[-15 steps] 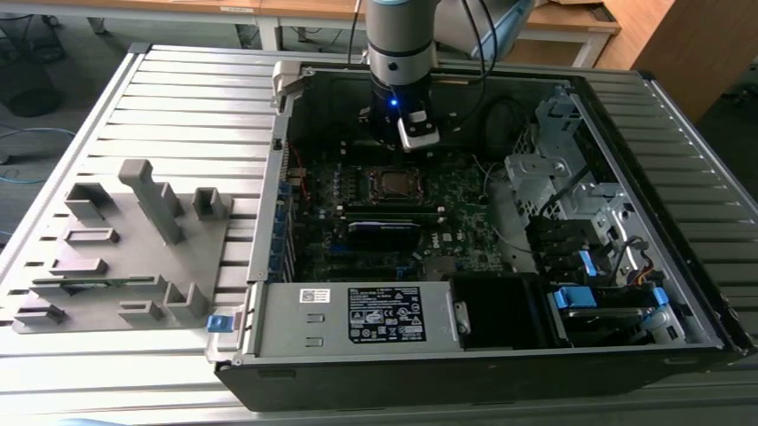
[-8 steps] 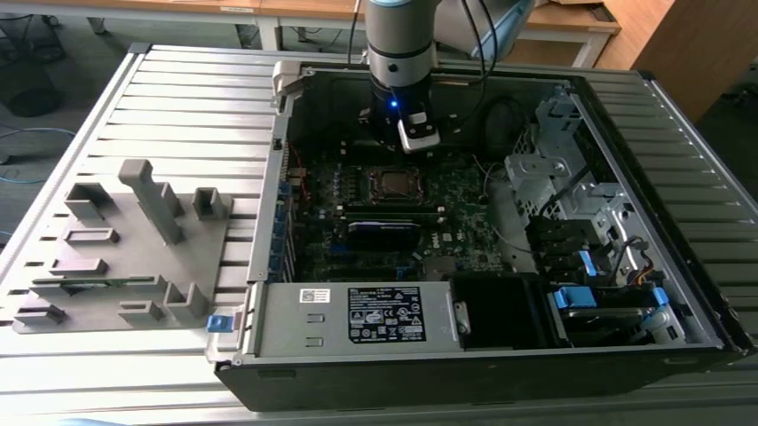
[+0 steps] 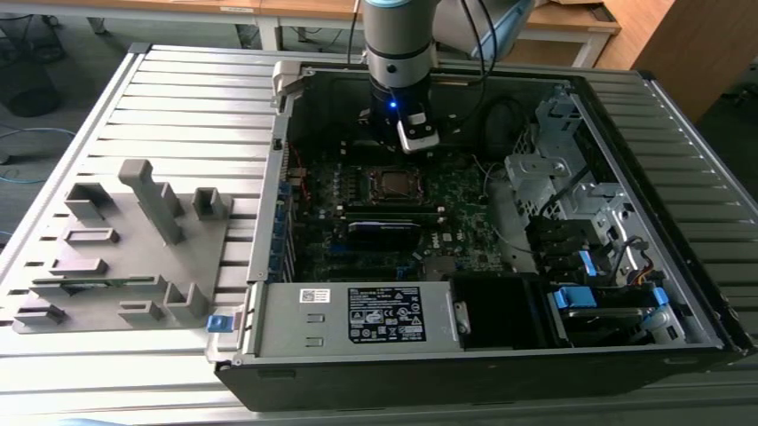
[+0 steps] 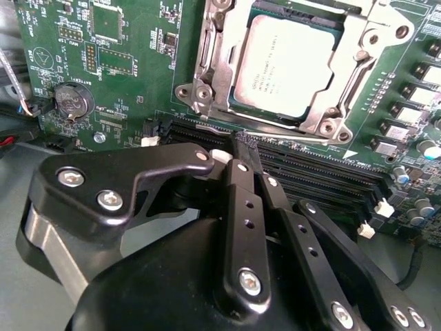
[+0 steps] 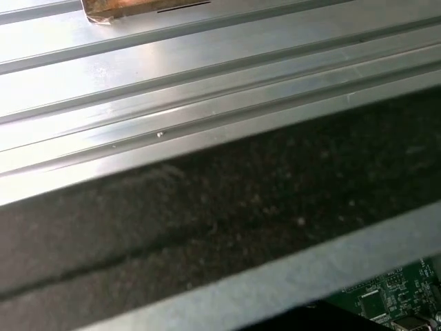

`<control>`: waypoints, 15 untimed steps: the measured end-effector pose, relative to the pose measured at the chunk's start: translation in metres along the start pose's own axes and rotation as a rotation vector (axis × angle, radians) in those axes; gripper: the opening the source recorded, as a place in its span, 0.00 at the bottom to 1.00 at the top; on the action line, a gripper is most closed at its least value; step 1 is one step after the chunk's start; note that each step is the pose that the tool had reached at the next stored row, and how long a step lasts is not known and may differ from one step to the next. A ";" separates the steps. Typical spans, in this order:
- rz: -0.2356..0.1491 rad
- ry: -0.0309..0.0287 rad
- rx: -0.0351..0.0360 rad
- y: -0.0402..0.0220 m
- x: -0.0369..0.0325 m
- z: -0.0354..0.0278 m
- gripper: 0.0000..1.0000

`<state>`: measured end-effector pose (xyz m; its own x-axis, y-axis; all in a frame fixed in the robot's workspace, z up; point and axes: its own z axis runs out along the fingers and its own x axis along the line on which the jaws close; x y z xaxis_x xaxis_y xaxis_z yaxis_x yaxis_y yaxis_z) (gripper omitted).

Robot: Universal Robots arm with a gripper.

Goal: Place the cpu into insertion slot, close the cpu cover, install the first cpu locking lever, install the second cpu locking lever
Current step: 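Install the first cpu locking lever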

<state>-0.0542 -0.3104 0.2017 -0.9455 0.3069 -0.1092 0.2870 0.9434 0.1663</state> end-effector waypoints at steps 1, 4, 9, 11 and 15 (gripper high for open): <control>0.000 -0.0003 -0.0001 -0.0001 0.0001 0.0000 0.11; -0.002 -0.0086 -0.0027 -0.0011 0.0007 -0.0003 0.11; -0.007 -0.0241 -0.0083 -0.0034 0.0026 -0.0004 0.11; -0.008 -0.0263 -0.0092 -0.0035 0.0030 -0.0003 0.11; -0.007 -0.0255 -0.0121 -0.0036 0.0031 -0.0004 0.11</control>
<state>-0.0582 -0.3129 0.2012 -0.9432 0.3035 -0.1353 0.2783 0.9440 0.1772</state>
